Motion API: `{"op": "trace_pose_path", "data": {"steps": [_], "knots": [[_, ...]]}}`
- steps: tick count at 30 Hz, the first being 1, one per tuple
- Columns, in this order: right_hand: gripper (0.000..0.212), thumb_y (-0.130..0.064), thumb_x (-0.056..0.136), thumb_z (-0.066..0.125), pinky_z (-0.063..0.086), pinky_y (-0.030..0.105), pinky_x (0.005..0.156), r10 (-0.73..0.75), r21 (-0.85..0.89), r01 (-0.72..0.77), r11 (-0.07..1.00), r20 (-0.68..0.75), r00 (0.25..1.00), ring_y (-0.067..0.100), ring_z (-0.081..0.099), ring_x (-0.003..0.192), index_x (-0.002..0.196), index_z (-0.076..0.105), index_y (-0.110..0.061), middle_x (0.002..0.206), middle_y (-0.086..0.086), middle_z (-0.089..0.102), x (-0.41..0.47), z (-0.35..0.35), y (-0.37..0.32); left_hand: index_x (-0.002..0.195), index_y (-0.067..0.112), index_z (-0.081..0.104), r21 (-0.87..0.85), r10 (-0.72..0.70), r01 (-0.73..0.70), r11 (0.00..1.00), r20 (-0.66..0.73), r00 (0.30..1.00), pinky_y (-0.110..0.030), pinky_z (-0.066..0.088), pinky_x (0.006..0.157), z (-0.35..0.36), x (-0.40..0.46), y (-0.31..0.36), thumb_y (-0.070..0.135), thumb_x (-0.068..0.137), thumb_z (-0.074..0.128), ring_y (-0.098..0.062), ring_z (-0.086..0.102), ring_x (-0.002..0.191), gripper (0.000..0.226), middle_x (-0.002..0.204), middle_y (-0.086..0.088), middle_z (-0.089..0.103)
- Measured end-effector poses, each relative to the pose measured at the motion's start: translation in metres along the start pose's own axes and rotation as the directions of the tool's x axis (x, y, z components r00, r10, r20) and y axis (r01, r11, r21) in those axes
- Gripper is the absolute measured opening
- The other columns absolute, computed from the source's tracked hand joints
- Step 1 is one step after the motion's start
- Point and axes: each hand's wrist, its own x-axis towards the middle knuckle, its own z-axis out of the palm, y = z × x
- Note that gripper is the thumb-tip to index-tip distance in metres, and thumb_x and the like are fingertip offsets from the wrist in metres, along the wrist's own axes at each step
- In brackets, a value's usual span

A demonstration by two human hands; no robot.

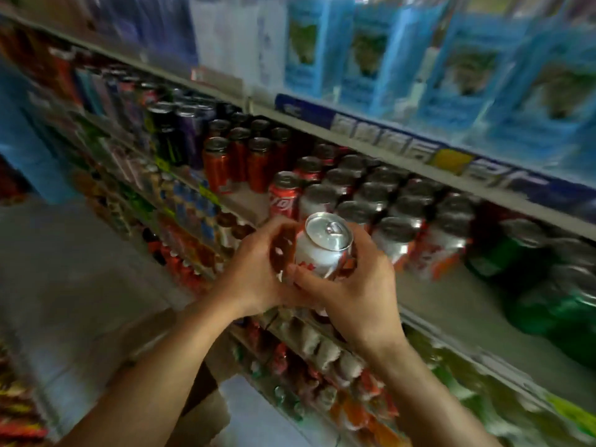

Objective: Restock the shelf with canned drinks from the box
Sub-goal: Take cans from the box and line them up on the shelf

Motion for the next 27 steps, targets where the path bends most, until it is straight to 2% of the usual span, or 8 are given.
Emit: {"op": "trace_pose_path", "data": {"steps": [2,5,10,12,15,18,20,27], "knots": [[0.057,-0.035,0.062,0.088,0.055,0.018,0.075,-0.001,-0.040,-0.001,0.999,-0.041,0.999,-0.008,0.065,0.091,0.111,0.060,-0.035,0.098,-0.019,0.070,-0.006,-0.030,0.002,0.116,0.031,0.057,0.043,0.037,-0.037,0.998,0.010,0.999,-0.046,0.055,0.088,0.024,0.001,0.020,0.036,0.049,0.096,-0.014,0.066,0.107,0.078,0.114,0.007,0.068],[0.058,-0.037,0.064,0.087,0.057,0.023,0.076,-0.004,-0.070,-0.002,0.998,-0.087,0.996,-0.005,0.066,0.092,0.115,0.060,-0.033,0.101,-0.018,0.069,-0.013,-0.065,0.005,0.118,0.025,0.059,0.074,0.097,-0.100,0.992,0.032,0.995,-0.028,0.055,0.085,0.056,0.002,0.051,0.027,0.054,0.095,-0.002,0.065,0.103,0.074,0.110,0.011,0.069],[0.056,-0.032,0.064,0.089,0.053,0.012,0.069,0.058,-0.106,-0.078,0.991,-0.185,0.981,-0.012,0.063,0.086,0.111,0.058,-0.034,0.094,-0.022,0.068,-0.012,-0.107,0.028,0.123,0.025,0.058,0.286,0.223,-0.231,0.930,0.063,0.973,-0.013,0.043,0.094,0.088,0.017,0.061,0.050,0.053,0.091,0.003,0.053,0.114,0.081,0.122,0.011,0.057],[0.058,-0.029,0.063,0.090,0.050,0.010,0.070,0.075,-0.119,-0.104,0.987,-0.222,0.972,-0.013,0.062,0.087,0.112,0.059,-0.032,0.095,-0.023,0.067,-0.008,-0.116,0.040,0.130,0.027,0.054,0.413,0.234,-0.251,0.875,0.092,0.968,-0.017,0.039,0.103,0.091,0.029,0.059,0.054,0.056,0.087,-0.003,0.047,0.123,0.086,0.132,0.009,0.050],[0.060,-0.023,0.062,0.090,0.042,0.001,0.063,0.104,-0.150,-0.149,0.977,-0.272,0.957,-0.020,0.058,0.079,0.111,0.057,-0.033,0.089,-0.028,0.062,0.000,-0.127,0.056,0.138,0.029,0.049,0.594,0.264,-0.320,0.738,0.182,0.947,-0.028,0.036,0.112,0.099,0.043,0.059,0.039,0.073,0.082,-0.012,0.040,0.134,0.073,0.145,0.009,0.042],[0.077,-0.025,0.060,0.092,0.043,0.007,0.067,0.146,-0.178,-0.203,0.963,-0.292,0.945,-0.006,0.059,0.080,0.128,0.055,-0.022,0.100,-0.012,0.067,0.004,-0.130,0.069,0.135,0.027,0.053,0.707,0.329,-0.387,0.592,0.226,0.917,-0.030,0.040,0.108,0.105,0.051,0.059,0.024,0.080,0.076,-0.017,0.042,0.130,0.061,0.140,0.008,0.050],[0.080,-0.026,0.059,0.093,0.043,0.008,0.066,0.147,-0.171,-0.202,0.964,-0.290,0.946,-0.001,0.059,0.083,0.129,0.055,-0.023,0.101,-0.010,0.066,0.004,-0.127,0.077,0.130,0.025,0.058,0.717,0.349,-0.394,0.576,0.220,0.911,-0.031,0.046,0.101,0.105,0.055,0.058,0.024,0.079,0.077,-0.018,0.046,0.125,0.054,0.131,0.007,0.057],[0.074,-0.027,0.055,0.095,0.048,0.007,0.070,0.134,-0.173,-0.187,0.967,-0.280,0.951,-0.010,0.061,0.087,0.120,0.060,-0.031,0.098,-0.027,0.060,0.003,-0.110,0.093,0.118,0.027,0.067,0.707,0.338,-0.381,0.595,0.210,0.917,-0.034,0.050,0.094,0.103,0.062,0.057,0.027,0.074,0.081,-0.018,0.053,0.115,0.047,0.119,0.009,0.064]]}}
